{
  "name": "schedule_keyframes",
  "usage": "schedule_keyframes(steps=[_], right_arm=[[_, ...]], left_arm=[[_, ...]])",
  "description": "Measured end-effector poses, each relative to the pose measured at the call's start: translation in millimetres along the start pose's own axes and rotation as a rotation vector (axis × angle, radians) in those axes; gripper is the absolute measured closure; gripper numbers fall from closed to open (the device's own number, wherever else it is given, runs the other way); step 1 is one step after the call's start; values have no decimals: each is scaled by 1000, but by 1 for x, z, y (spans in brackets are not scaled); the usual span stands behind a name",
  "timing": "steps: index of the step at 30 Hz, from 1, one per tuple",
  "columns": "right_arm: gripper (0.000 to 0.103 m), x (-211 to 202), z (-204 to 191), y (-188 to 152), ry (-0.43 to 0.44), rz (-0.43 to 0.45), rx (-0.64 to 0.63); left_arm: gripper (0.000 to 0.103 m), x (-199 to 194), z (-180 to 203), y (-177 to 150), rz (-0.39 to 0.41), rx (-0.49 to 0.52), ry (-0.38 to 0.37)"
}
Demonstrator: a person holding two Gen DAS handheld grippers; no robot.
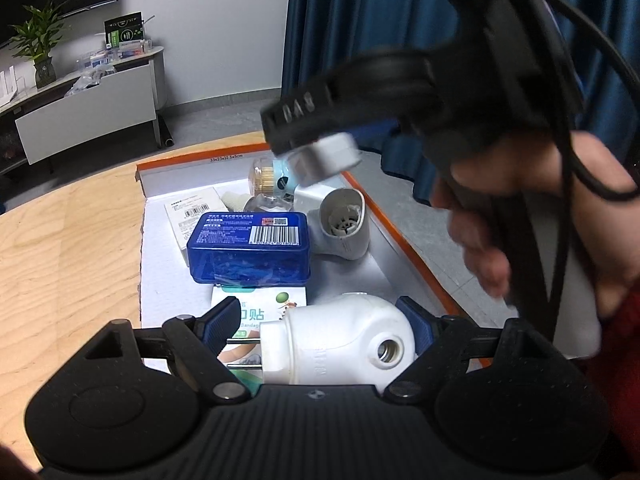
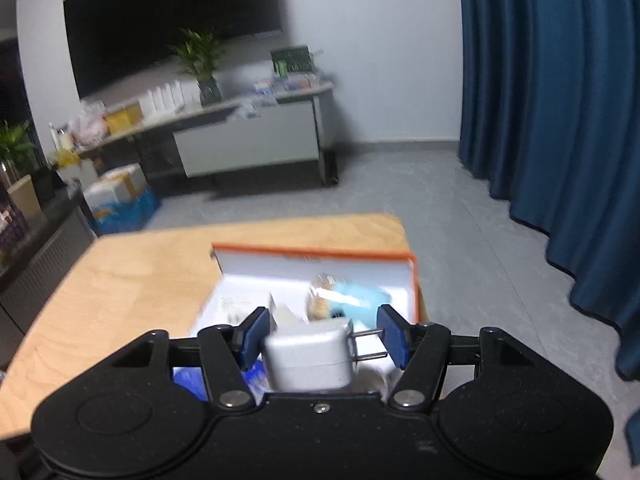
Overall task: Organize rigid objects
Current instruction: 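Lower both items into the box and open both grippers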
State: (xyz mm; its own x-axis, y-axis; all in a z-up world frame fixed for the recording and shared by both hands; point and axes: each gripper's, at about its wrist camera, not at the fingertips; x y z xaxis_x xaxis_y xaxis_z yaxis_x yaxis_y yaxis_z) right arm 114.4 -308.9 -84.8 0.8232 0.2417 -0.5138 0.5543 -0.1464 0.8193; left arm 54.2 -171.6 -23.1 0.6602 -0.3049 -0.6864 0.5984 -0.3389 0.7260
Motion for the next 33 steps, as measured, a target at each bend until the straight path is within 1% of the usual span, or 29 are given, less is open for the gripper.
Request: schedule_keyframes(steps=[1, 5, 8, 12, 15, 16, 18, 22, 24, 26, 29, 33], right_arm=[[29, -3, 0, 2, -10, 15, 1], [29, -27, 7, 1, 1, 75, 28], [28, -48, 8, -4, -22, 108, 12], [27, -73, 11, -12, -43, 140, 11], [27, -86, 11, -16, -70, 155, 6], [26, -89, 10, -17, -72, 157, 7], [25, -96, 9, -20, -75, 160, 11], [24, -107, 8, -28, -86, 168, 23], [21, -113, 5, -32, -93, 168, 31], [19, -120, 3, -38, -94, 163, 35], [16, -128, -2, -49, -97, 147, 32], [14, -138, -9, -65, -99, 123, 37]], left_arm=[[17, -1, 0, 0, 1, 1, -2], [17, -2, 1, 0, 2, 0, -7], [17, -2, 4, 0, 2, 2, -16], [17, -1, 14, 4, 13, 16, -26], [16, 1, 17, 7, 15, 5, -20], [12, 0, 17, 8, 15, 1, -12], [9, -3, 14, 9, 22, -10, 9], [5, -12, 10, 9, 28, -29, 60], [4, -19, 7, 8, 28, -39, 93], [0, -26, 3, 8, 32, -53, 127], [0, -35, -2, 5, 27, -72, 162], [0, -48, -8, -4, 12, -100, 215]])
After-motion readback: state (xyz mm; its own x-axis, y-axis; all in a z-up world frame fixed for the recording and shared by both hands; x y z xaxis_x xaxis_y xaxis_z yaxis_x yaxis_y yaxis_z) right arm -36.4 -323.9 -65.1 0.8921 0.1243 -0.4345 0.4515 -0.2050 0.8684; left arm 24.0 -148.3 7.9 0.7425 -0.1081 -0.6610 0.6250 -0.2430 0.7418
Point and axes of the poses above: each gripper's, at about its wrist camera, not at the fingertips, and x roughly the way its jaws point, z to its right, y to its top, and after that the axes turned 10 degrees about y, right-handed
